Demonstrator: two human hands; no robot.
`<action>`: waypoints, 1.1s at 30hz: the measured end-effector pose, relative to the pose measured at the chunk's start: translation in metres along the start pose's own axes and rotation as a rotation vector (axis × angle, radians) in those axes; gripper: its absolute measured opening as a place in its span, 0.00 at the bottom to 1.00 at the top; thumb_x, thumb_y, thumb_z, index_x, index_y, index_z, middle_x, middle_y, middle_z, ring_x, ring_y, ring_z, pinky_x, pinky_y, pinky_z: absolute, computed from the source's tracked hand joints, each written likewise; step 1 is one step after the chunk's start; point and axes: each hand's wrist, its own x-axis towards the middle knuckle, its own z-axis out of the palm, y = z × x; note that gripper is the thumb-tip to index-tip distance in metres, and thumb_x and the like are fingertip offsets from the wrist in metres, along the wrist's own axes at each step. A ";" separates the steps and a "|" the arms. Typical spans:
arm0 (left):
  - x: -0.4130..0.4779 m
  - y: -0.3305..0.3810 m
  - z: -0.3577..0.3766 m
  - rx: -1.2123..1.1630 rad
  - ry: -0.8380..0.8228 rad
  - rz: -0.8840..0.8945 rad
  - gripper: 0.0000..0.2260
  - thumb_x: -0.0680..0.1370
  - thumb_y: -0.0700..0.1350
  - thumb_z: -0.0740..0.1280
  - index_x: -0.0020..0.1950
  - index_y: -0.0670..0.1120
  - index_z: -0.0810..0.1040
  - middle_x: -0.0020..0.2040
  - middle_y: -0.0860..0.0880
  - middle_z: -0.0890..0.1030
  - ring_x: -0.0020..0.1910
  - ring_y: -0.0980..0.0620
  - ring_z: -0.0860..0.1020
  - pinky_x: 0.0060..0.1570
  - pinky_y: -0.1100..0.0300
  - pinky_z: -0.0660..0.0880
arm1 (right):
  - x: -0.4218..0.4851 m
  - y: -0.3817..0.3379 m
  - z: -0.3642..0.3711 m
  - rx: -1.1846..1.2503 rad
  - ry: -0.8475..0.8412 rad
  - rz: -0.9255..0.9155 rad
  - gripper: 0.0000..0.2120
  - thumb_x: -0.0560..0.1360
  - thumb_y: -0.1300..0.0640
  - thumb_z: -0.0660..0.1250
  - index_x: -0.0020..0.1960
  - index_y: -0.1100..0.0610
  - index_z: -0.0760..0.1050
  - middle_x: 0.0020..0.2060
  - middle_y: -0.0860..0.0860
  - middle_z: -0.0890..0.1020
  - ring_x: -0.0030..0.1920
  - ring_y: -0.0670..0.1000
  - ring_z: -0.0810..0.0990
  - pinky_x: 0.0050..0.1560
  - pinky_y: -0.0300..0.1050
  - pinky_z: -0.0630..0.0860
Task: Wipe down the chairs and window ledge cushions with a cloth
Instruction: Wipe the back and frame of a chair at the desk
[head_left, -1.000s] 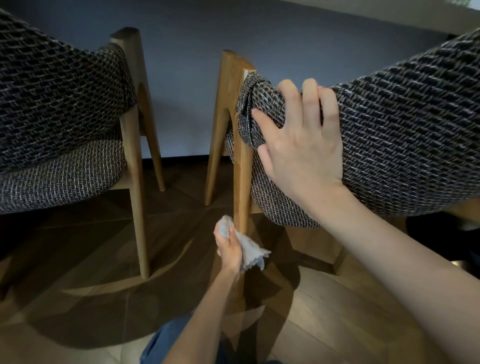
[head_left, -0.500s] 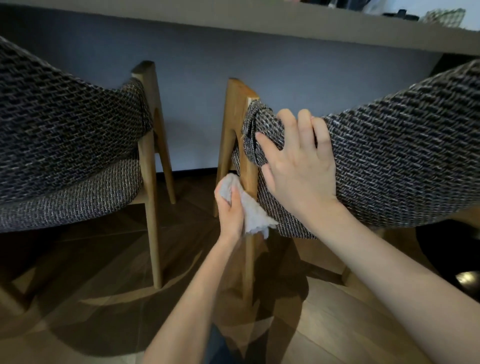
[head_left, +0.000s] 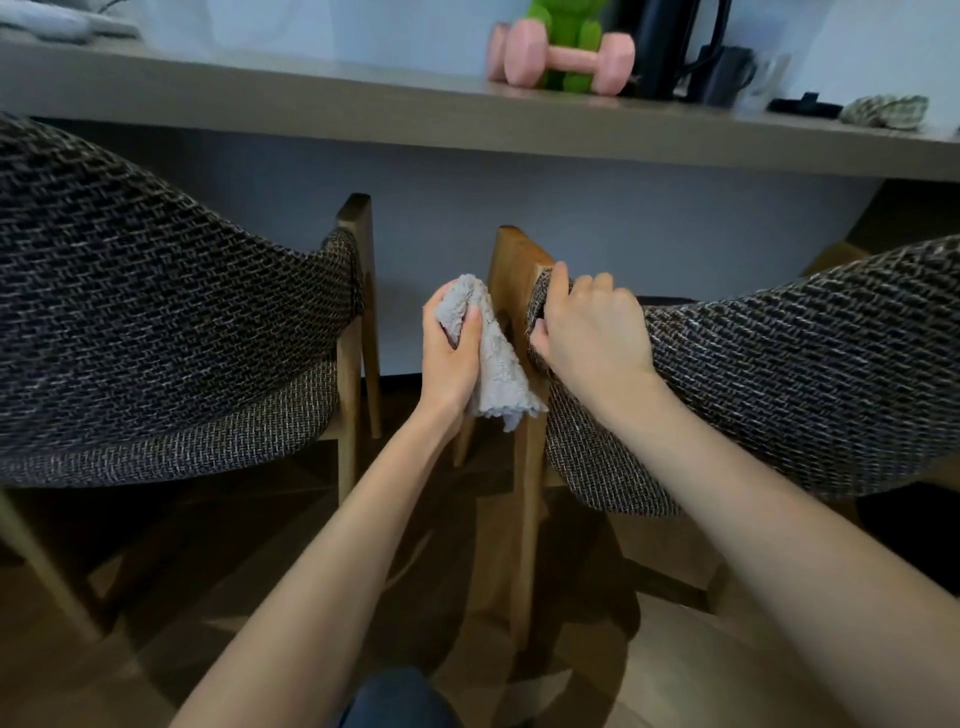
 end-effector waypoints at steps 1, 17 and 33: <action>0.000 0.001 0.001 0.011 -0.009 -0.004 0.15 0.81 0.44 0.61 0.66 0.52 0.63 0.57 0.58 0.72 0.54 0.66 0.73 0.50 0.74 0.72 | -0.002 0.003 -0.002 -0.047 0.022 -0.005 0.20 0.80 0.49 0.55 0.64 0.62 0.69 0.44 0.52 0.80 0.43 0.49 0.77 0.34 0.42 0.65; -0.050 0.018 0.112 0.128 -0.068 0.195 0.17 0.81 0.49 0.61 0.69 0.57 0.64 0.67 0.54 0.68 0.66 0.56 0.65 0.66 0.60 0.63 | -0.073 0.118 0.015 0.193 0.137 0.462 0.24 0.80 0.49 0.53 0.37 0.59 0.80 0.28 0.55 0.77 0.28 0.55 0.71 0.31 0.43 0.61; -0.006 -0.047 0.112 0.345 0.188 0.112 0.19 0.81 0.43 0.58 0.72 0.47 0.64 0.66 0.44 0.68 0.64 0.47 0.67 0.64 0.47 0.66 | -0.034 0.074 0.028 0.263 0.058 0.205 0.20 0.83 0.49 0.44 0.56 0.55 0.73 0.46 0.52 0.82 0.43 0.56 0.80 0.36 0.47 0.66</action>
